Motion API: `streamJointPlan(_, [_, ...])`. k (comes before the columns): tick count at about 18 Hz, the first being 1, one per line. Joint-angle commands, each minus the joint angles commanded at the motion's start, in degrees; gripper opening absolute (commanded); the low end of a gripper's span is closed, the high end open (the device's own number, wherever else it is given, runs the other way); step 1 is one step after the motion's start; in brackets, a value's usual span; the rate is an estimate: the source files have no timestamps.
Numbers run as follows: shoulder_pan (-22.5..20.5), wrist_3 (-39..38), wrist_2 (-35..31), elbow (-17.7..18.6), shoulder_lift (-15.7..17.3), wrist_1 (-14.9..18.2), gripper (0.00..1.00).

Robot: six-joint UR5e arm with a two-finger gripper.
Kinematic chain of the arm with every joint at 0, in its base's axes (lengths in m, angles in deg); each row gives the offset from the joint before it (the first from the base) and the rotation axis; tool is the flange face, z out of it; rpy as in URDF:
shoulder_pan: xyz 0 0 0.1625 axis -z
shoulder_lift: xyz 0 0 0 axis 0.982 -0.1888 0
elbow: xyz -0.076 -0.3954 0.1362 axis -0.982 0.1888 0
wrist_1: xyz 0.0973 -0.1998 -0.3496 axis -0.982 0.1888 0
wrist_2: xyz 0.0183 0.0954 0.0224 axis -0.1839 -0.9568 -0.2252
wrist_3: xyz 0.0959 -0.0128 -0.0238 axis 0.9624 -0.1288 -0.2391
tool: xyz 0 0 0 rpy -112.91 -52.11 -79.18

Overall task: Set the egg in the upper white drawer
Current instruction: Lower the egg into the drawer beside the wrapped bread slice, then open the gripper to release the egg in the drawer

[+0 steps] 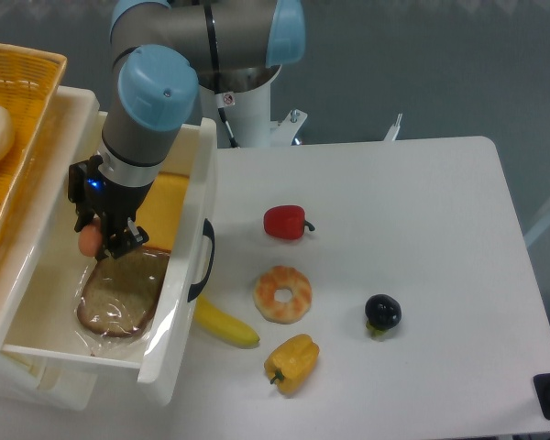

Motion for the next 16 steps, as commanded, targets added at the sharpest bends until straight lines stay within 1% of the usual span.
streamJointPlan(1, [0.0, 0.0, 0.0, 0.0, 0.09, 0.09, 0.38])
streamJointPlan(3, [0.0, 0.09, 0.0, 0.0, 0.0, 0.0, 0.46])
streamJointPlan(4, [0.0, 0.09, -0.09, -0.09, -0.09, 0.0, 0.47])
streamJointPlan(6, [0.0, 0.17, -0.09, 0.0, -0.26, 0.0, 0.59])
streamJointPlan(11, [0.0, 0.26, -0.09, 0.0, -0.26, 0.09, 0.62])
streamJointPlan(13, [0.0, 1.14, -0.17, 0.0, -0.35, 0.09, 0.65])
streamJointPlan(14, [0.0, 1.14, -0.18, 0.0, -0.27, 0.09, 0.67])
streamJointPlan(15, [-0.09, 1.23, -0.18, -0.09, -0.18, 0.0, 0.75])
streamJointPlan(16, [-0.26, 1.4, -0.09, -0.26, -0.09, 0.0, 0.76])
